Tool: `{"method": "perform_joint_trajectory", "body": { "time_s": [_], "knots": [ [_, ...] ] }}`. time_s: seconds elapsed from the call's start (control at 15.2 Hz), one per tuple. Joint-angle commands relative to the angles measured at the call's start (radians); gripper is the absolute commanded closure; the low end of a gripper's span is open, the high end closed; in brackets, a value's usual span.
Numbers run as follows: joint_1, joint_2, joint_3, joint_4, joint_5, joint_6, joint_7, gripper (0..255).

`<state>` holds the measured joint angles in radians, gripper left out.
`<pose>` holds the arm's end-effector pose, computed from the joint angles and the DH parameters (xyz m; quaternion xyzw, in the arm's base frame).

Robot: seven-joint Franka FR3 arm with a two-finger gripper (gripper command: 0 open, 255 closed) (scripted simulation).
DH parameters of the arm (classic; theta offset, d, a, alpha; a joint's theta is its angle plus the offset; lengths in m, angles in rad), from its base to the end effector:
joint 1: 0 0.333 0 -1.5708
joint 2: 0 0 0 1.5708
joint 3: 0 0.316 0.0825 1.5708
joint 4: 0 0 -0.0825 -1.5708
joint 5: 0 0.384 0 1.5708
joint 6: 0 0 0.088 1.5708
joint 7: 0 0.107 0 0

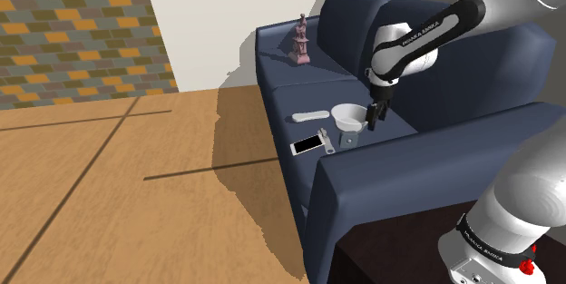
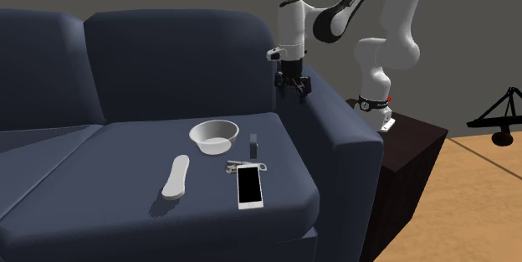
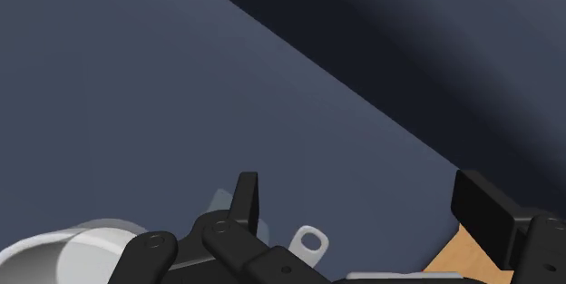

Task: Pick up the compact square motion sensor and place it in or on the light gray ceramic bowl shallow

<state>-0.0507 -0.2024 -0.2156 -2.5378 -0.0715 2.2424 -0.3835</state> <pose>0.4140 -0.1133 0.3361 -0.9952 -0.0852 0.0474 0.0102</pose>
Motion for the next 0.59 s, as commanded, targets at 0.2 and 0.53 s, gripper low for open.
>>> {"method": "perform_joint_trajectory", "body": {
  "time_s": [0.2, 0.53],
  "knots": [
    [-0.002, 0.207, -0.031, 0.083, 0.066, 0.153, -0.095, 0],
    [-0.027, 0.413, -0.027, 0.200, 0.168, 0.261, -0.206, 0]
  ]
}}
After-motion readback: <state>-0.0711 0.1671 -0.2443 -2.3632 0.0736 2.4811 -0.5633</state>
